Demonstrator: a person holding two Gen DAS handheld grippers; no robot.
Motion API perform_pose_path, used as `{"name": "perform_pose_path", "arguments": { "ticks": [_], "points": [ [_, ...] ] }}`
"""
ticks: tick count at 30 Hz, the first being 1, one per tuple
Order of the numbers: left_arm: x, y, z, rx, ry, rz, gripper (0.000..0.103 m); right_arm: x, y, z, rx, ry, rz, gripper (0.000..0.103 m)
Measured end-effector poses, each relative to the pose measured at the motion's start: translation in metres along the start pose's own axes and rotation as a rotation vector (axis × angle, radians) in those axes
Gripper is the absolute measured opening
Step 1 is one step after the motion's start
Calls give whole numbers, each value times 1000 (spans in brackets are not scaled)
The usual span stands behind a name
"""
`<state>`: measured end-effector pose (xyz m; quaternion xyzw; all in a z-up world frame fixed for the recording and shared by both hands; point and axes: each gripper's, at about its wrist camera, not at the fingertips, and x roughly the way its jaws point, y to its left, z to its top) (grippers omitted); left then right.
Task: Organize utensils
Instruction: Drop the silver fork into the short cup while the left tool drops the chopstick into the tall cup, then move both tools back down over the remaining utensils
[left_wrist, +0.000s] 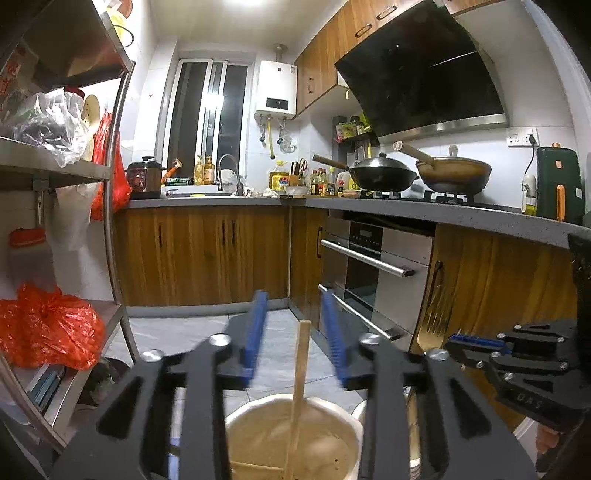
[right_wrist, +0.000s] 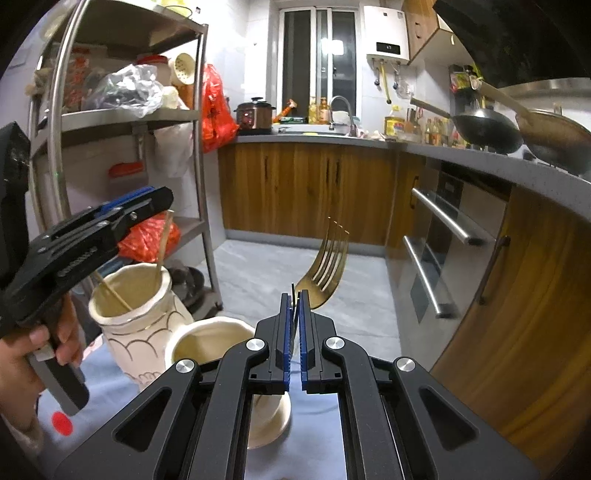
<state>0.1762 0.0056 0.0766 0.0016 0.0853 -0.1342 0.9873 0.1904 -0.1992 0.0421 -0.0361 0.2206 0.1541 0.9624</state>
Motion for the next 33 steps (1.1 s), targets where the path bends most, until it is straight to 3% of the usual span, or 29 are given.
{"name": "perform_pose_path", "arguments": {
  "ticks": [4,6,10,14,16,18,27,33],
  "points": [
    [-3,-1,5,-1,-9,-6,48,2,-2,-1,18,10,19,9],
    [-5,-1,8,-5,-16,0,54,1,-3,-1,23,10,31,25],
    [-10,-2,14,-1,-22,5,59,-8,-5,0,42,-20,53,39],
    [-23,-1,22,-6,-36,18,71,-24,-12,2,87,-68,70,77],
    [-30,-2,25,-9,-37,26,80,-33,-16,2,113,-83,70,85],
    [-42,-3,26,-11,-38,40,97,-42,-19,0,131,-92,67,96],
    [-89,-3,5,-64,28,58,97,-66,-25,-20,123,-70,-26,98],
    [-114,-11,-22,-58,99,85,97,-77,-28,-42,146,-18,-36,98]
  ]
}}
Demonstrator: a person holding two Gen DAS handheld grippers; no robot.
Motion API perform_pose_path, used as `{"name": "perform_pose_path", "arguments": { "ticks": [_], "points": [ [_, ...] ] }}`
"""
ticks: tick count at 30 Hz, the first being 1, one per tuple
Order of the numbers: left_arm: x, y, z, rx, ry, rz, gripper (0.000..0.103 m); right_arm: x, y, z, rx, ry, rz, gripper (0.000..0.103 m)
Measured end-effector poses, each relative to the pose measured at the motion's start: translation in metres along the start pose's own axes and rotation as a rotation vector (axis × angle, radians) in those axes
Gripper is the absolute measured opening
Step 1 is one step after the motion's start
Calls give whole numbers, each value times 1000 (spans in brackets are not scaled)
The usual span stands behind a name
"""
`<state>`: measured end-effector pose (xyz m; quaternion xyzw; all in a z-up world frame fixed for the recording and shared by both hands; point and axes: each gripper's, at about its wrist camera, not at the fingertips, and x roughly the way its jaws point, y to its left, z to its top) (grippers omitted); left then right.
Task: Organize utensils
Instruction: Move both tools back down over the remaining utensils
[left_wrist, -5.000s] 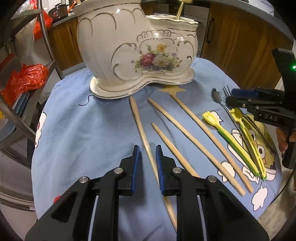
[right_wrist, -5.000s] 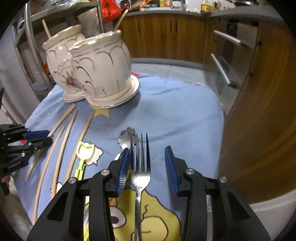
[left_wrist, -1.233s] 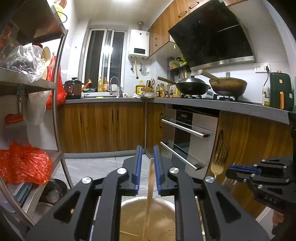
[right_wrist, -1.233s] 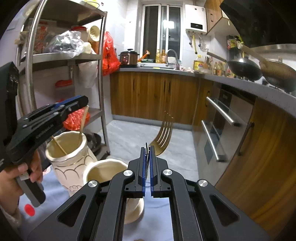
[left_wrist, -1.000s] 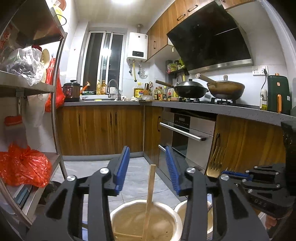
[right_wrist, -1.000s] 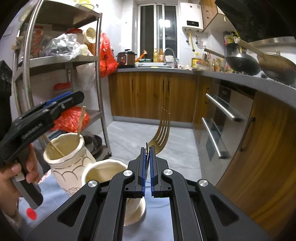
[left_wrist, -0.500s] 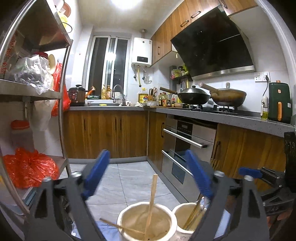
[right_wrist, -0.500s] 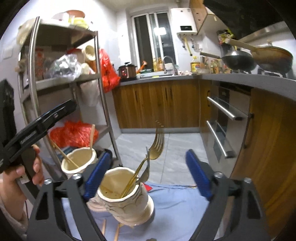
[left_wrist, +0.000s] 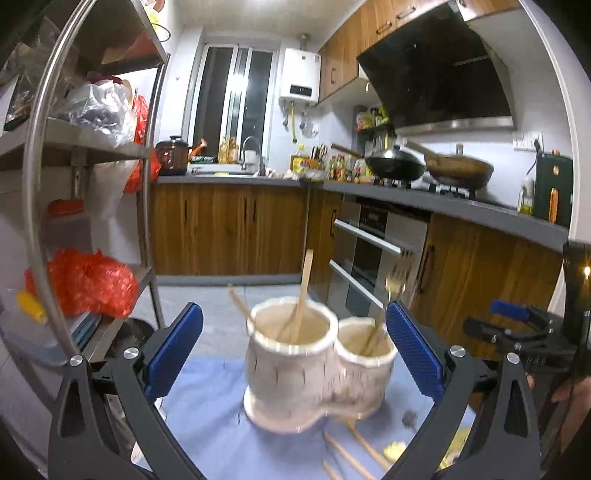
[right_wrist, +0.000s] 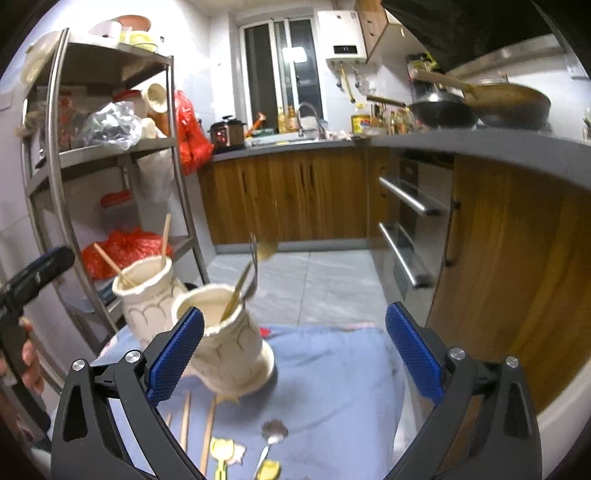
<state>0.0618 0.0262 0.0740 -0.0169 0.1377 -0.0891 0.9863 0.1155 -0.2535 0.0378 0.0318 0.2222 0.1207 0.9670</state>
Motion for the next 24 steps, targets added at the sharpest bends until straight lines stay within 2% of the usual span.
{"name": "perform_pose_path", "arguments": {
  "ticks": [4,13,16,24],
  "points": [
    [-9,-4,-20,-16,59,-3,97,-10,-4,-15,3,7,-18,98],
    [-18,-15,-59,2,156,7,97,-13,-4,-51,2,95,-31,98],
    [-12,-17,-71,12,188,14,97,-11,-4,-61,-12,117,-39,98],
    [13,-24,-100,51,336,20,97,9,-4,-74,-78,169,-62,98]
  ]
}}
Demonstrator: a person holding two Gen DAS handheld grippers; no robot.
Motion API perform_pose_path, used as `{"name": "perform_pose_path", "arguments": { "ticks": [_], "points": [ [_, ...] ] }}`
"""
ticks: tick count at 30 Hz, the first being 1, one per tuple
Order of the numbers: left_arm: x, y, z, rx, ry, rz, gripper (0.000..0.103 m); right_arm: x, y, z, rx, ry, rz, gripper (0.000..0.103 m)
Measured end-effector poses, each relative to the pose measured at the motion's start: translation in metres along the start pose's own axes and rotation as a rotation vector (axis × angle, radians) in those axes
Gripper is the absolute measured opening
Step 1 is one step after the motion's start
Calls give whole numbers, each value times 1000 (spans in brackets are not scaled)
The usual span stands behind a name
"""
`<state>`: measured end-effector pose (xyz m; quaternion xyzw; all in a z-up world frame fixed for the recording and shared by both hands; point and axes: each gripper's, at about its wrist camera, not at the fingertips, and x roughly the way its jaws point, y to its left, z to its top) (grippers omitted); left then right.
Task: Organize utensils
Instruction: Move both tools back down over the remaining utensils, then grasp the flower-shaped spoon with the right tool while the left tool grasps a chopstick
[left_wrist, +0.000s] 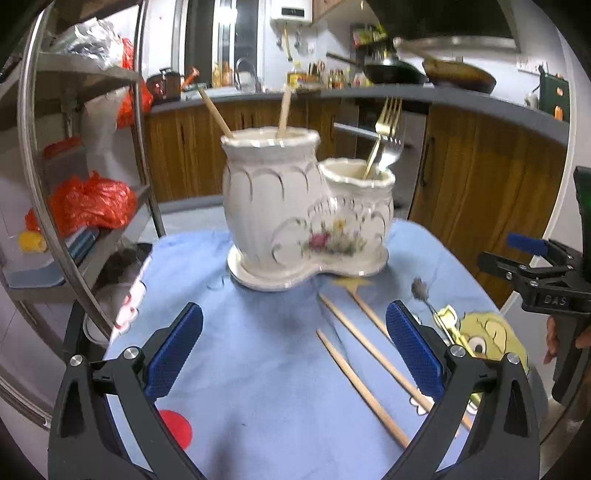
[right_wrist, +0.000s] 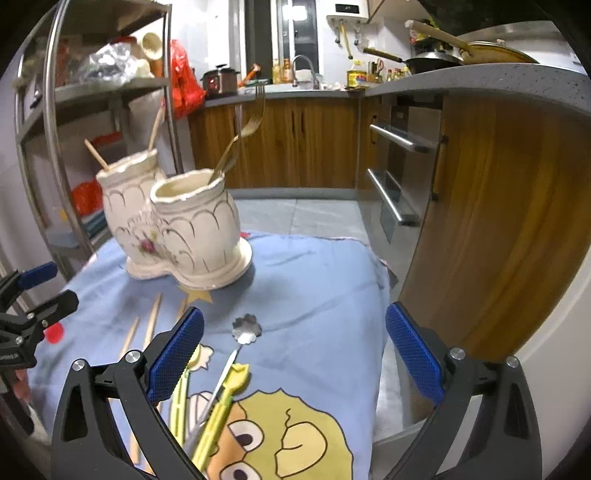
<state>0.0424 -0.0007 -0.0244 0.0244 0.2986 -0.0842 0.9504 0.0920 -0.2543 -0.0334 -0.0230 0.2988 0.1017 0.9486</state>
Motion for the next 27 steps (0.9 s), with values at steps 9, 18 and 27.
{"name": "perform_pose_path", "arguments": {
  "ticks": [9,18,27],
  "points": [
    [15,-11,-15,31,114,-12,97,36,15,-7,-177,89,-20,98],
    [26,-32,-32,114,237,-44,84,56,20,-4,-200,163,67,86],
    [34,-41,-37,125,316,-78,42,82,23,-4,-222,274,198,44]
  ]
}}
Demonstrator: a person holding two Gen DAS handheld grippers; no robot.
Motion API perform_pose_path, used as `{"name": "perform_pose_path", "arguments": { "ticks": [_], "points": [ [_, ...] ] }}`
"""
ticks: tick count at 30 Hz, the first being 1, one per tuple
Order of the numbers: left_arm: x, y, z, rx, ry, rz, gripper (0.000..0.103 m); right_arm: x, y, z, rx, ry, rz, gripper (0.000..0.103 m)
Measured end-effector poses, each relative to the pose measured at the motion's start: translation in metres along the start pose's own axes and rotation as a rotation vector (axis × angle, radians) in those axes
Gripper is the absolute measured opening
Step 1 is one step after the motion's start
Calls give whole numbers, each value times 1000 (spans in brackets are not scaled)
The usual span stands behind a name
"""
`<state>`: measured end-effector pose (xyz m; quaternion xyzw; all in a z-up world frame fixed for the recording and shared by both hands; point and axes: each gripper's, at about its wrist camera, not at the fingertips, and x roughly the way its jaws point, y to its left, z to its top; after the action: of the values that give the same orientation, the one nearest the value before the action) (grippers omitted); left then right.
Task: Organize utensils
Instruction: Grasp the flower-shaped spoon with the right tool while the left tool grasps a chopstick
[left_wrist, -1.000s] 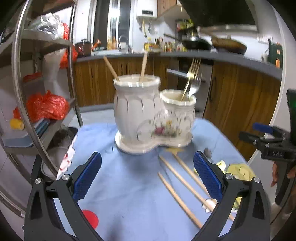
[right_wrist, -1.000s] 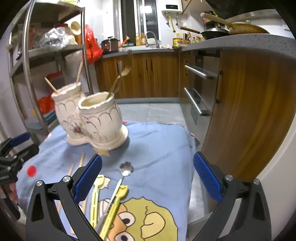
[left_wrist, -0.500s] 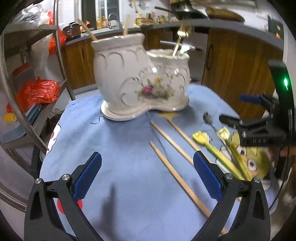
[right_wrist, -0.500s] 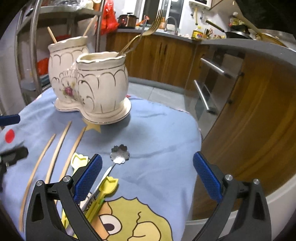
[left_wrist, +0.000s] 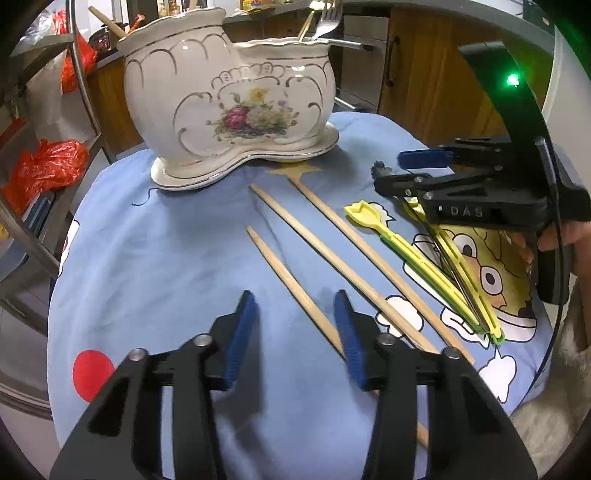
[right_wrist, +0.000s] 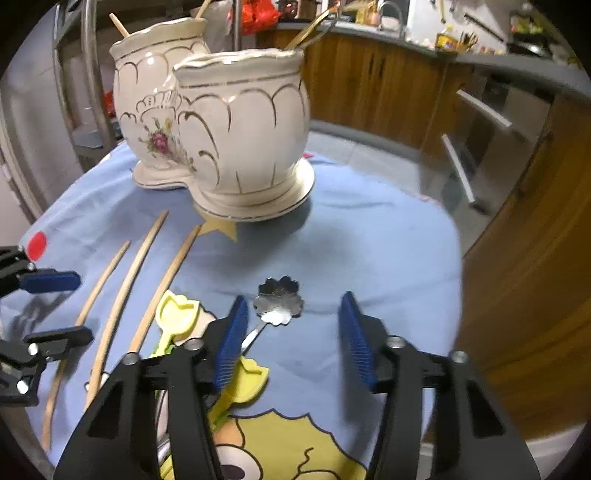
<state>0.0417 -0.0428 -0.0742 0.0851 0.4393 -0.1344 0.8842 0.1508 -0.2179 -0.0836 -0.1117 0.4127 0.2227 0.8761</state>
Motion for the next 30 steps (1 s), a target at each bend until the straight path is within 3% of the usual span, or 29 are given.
{"name": "perform_pose_path", "arguments": {
  "ticks": [4,5,9,15,20,30],
  "points": [
    [3,-3,3,7,-9,14,34,3,-3,4,21,7,55,32],
    [4,-4,4,18,-13,16,28,3,-3,5,25,8,57,29],
    [6,-7,6,41,-24,23,16,1,-3,5,37,2,52,29],
    [9,6,13,33,-28,0,12,-11,-6,2,56,-43,36,28],
    [12,21,20,17,-53,31,6,-28,2,2,45,-103,10,28],
    [-6,26,18,0,-114,8,6,-74,24,6,-39,-288,-40,28]
  ]
}}
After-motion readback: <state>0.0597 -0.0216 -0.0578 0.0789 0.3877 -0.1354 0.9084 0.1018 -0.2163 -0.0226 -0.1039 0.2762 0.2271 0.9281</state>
